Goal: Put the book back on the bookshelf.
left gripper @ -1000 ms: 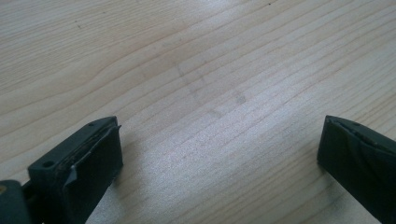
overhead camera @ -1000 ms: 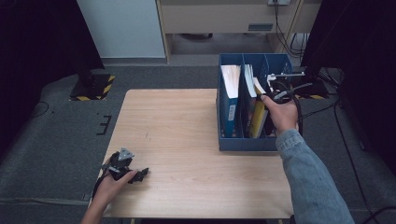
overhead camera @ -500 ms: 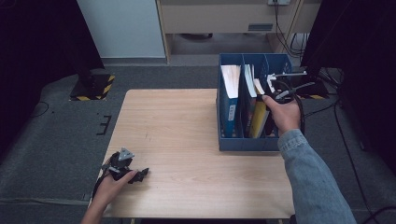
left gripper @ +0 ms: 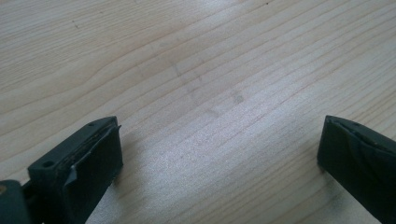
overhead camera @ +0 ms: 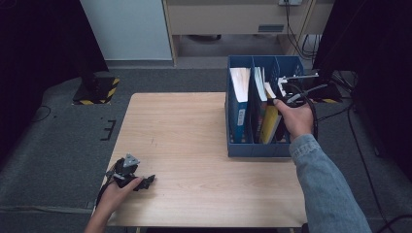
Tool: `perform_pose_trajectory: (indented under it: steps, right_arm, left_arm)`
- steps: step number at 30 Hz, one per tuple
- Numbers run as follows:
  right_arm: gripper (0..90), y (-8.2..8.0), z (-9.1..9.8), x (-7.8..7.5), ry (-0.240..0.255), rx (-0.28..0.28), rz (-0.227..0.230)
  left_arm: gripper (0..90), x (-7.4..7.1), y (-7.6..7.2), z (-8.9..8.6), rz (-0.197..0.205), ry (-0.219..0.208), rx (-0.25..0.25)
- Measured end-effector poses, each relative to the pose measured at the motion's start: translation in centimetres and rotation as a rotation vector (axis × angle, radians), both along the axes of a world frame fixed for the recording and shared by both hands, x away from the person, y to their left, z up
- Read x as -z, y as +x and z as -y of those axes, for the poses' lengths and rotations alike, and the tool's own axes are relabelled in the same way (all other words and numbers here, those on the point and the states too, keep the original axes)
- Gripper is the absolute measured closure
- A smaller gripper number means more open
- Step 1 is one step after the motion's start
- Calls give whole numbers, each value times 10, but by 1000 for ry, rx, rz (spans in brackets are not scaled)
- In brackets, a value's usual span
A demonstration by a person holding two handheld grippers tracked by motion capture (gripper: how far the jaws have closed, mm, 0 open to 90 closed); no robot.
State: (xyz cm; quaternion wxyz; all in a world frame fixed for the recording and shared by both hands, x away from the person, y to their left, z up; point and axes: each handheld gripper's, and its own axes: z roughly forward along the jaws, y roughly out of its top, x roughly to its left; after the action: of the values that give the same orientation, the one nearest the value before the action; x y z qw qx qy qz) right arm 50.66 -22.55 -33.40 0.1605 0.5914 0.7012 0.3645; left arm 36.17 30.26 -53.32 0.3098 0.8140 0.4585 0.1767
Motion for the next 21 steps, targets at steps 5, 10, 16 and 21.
perform_pose_trajectory:
  steps: [5, 10, 16, 21]
  right_arm:
    - [737, 2, 0, -2, -6, 15, -1]
    - [739, 3, 1, -2, 4, 27, 3]
    - [740, 3, 2, -6, 13, 35, 12]
    - [740, 5, 3, -11, 22, 45, 22]
  left_arm:
    - [0, 0, 0, 0, 1, 0, 0]
    - [0, 0, 0, 0, 1, 0, 1]
    - [0, 0, 0, 0, -1, -3, -1]
    - [0, 0, 0, 1, 0, -4, -1]
